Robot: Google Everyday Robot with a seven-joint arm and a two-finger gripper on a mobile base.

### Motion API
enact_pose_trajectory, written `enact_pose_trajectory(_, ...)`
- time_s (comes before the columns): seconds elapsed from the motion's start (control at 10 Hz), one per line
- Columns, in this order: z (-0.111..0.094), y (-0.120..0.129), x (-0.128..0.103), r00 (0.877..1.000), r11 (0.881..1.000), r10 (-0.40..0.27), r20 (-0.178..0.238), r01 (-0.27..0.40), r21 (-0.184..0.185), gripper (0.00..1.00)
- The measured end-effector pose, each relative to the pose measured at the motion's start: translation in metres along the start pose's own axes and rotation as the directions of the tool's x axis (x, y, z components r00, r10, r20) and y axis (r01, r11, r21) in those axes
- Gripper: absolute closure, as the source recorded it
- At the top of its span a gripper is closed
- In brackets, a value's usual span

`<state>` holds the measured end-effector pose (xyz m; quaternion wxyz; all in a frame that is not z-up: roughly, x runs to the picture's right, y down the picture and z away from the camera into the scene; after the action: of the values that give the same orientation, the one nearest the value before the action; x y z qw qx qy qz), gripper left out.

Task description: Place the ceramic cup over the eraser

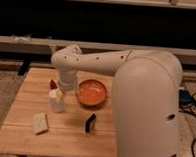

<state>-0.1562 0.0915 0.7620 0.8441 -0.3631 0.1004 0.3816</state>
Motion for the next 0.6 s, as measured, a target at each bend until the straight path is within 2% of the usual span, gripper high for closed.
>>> enact_pose_trajectory(0.6,0.02,0.031,-0.05,0.989,0.99,-0.141,0.037,0.141,-0.008,0.26)
